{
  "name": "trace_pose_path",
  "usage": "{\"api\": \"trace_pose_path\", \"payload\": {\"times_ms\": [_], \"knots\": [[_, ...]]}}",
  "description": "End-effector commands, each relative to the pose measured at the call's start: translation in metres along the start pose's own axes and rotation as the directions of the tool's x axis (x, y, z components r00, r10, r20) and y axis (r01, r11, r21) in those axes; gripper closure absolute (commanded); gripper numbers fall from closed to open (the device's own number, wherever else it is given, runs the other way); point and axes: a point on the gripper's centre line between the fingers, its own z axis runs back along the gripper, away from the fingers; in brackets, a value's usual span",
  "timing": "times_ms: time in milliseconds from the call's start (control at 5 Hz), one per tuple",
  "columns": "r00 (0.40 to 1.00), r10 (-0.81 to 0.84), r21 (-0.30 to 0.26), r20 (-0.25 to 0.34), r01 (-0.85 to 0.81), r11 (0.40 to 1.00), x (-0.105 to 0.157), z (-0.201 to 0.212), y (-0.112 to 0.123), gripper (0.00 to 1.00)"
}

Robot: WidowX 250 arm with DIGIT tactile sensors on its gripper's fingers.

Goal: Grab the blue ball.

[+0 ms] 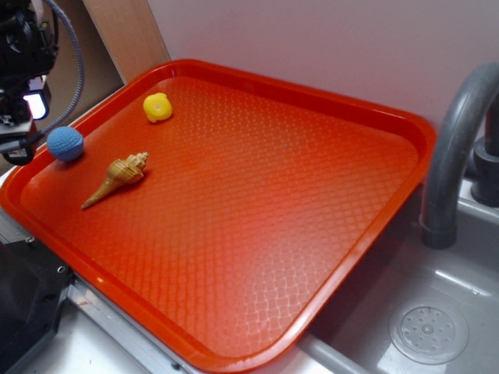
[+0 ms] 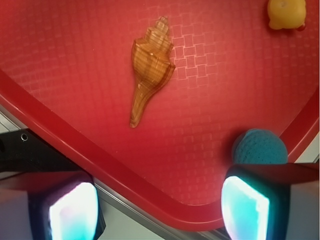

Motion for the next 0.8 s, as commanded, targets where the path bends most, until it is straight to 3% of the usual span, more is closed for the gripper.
{"api": "trace_pose_path", "payload": {"times_ms": [0, 400, 600], "knots": [[1.000, 0.003, 0.014, 0.010, -0.003, 1.000, 0.001, 0.003, 0.002, 0.00], [1.000, 0.003, 0.014, 0.010, -0.003, 1.000, 0.001, 0.003, 0.002, 0.00], [0.998, -0.040, 0.118, 0.047, 0.034, 0.992, -0.001, 0.001, 0.016, 0.00]]}}
